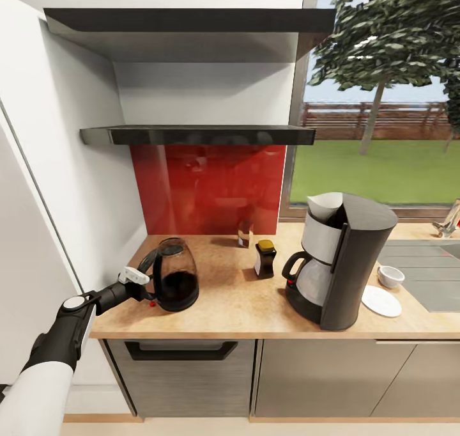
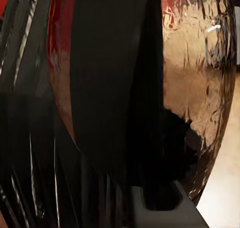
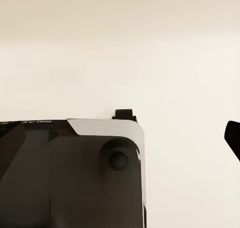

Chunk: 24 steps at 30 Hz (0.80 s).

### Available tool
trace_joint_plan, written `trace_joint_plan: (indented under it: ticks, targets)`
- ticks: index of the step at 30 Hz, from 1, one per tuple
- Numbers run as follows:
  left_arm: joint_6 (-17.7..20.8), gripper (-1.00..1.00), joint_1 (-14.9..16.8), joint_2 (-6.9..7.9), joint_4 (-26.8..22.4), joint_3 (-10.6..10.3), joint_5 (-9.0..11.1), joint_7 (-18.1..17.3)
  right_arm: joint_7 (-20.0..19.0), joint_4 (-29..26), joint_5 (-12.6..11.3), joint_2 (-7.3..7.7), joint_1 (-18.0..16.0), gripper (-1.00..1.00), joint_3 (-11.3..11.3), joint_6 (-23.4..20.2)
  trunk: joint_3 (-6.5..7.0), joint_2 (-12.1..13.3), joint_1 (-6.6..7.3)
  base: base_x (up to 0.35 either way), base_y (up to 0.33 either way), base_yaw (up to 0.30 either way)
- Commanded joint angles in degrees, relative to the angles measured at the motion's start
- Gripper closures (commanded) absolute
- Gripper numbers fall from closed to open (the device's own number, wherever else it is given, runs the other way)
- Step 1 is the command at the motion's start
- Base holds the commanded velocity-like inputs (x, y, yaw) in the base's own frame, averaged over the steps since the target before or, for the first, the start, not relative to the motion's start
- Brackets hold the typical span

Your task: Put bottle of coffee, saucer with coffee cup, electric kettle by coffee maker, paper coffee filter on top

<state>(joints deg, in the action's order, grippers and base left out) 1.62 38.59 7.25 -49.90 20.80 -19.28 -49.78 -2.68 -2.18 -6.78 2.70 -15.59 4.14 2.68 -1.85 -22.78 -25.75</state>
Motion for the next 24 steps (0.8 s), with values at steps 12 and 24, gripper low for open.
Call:
trace_joint_plan:
  ticks: [12,24]
  targets:
    - [0.3,1.00,0.7,-0.04,-0.1,0.1,-0.2,-0.3,-0.2,0.1,-0.6,-0.04,-0.1,-1.00,0.5,0.2,-0.13,-0.1,-0.04,0.000,0.000,0.000]
    - [7.9,1.00,0.9,-0.27,-9.5,-0.1,-0.2,-0.4,-0.2,0.0,-0.6,-0.07,-0.1,-1.00,0.4,0.3,-0.13,-0.1,-0.04,0.000,0.000,0.000]
